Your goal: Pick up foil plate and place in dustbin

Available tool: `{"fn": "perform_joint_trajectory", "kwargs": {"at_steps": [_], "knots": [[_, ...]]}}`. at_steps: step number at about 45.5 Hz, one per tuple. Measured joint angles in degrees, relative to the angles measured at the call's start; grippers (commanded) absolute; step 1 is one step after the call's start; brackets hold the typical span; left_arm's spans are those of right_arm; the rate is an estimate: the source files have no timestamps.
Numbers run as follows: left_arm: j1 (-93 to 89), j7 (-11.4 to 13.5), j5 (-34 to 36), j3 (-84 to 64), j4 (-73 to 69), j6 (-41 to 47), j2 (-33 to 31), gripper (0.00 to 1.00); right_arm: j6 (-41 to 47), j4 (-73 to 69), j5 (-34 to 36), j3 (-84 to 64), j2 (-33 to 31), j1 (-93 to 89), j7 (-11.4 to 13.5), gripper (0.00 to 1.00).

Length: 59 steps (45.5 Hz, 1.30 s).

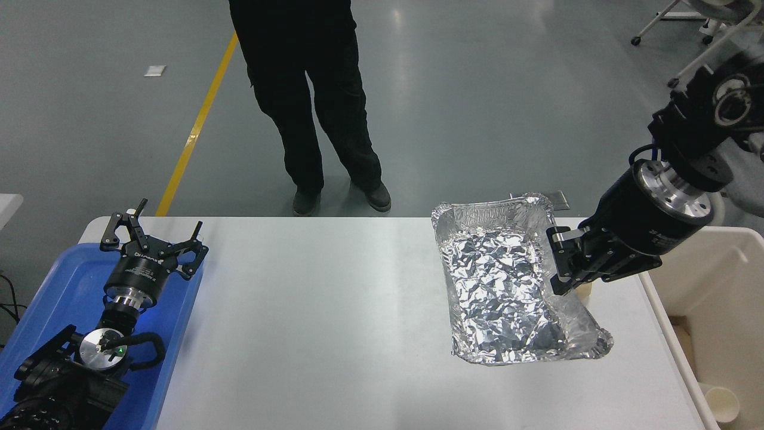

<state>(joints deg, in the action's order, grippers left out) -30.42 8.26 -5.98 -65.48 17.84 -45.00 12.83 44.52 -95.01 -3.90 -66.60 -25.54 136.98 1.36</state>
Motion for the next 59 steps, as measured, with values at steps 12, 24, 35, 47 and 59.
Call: {"fn": "perform_joint_trajectory", "kwargs": {"at_steps": [12, 24, 35, 47, 59], "knots": [[0.02, 0.0, 0.0, 0.0, 0.0, 0.0, 0.0, 0.99, 0.34, 1.79, 0.65, -4.47, -0.76, 1.2, 0.0, 0.0], [0.02, 0.0, 0.0, 0.0, -0.01, 0.0, 0.0, 0.99, 0.44, 6.8, 1.58, -12.69, -7.41, 0.52, 0.03, 0.0], [0.0, 0.0, 0.0, 0.0, -0.01, 0.0, 0.0, 0.99, -4.48, 12.57, 1.8, -17.11, -17.77, -6.02, 0.02, 0.0], [0.01, 0.0, 0.0, 0.0, 0.01, 0.0, -0.01, 0.99, -17.04, 20.6, 1.87, -16.42, -24.76, -20.29, 0.02, 0.0], [-0.04, 0.0, 0.0, 0.0, 0.0, 0.0, 0.0, 0.99, -25.74, 36.38, 5.97, -5.28, -24.78, -47.0, 0.14, 0.0]]}}
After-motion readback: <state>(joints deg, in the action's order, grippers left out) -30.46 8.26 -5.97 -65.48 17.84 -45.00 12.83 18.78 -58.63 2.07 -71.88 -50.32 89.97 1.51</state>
